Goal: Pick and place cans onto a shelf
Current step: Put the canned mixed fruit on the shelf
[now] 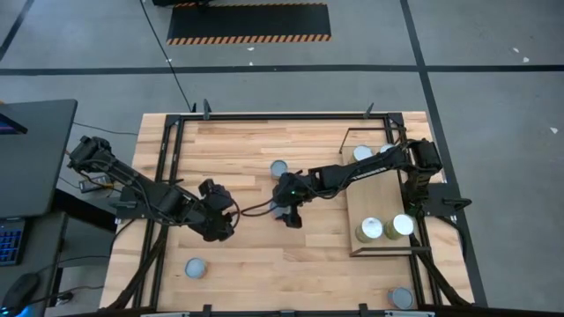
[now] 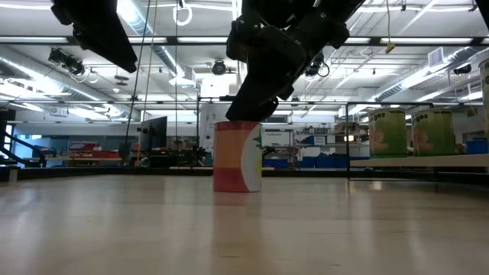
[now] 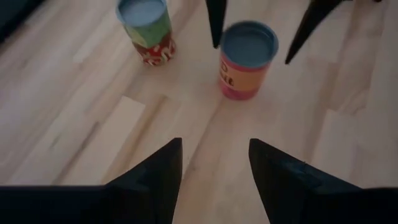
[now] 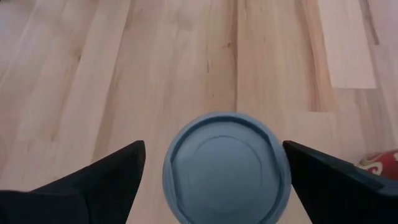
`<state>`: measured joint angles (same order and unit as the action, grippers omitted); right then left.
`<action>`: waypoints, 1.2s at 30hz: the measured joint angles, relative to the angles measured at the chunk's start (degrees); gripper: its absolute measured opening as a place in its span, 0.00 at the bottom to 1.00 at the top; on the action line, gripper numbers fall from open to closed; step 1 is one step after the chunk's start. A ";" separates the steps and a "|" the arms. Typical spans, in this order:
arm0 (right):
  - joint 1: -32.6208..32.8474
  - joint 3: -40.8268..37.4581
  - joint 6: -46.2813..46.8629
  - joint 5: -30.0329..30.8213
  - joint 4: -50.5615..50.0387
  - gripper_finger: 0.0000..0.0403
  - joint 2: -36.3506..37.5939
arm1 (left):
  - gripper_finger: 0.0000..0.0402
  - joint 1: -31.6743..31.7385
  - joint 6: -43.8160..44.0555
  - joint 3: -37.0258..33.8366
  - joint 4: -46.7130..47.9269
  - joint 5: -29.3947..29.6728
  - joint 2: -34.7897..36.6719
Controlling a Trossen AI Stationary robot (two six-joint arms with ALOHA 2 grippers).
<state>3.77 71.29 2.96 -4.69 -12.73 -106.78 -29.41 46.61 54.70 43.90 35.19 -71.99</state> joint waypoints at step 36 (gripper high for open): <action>-0.77 -0.02 -23.07 -17.16 -21.28 0.72 13.85 | 0.48 4.54 -3.96 0.00 -2.21 2.83 0.00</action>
<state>3.00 71.26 -20.10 -21.85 -34.01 -92.94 -24.87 42.65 54.70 41.69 38.02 -71.99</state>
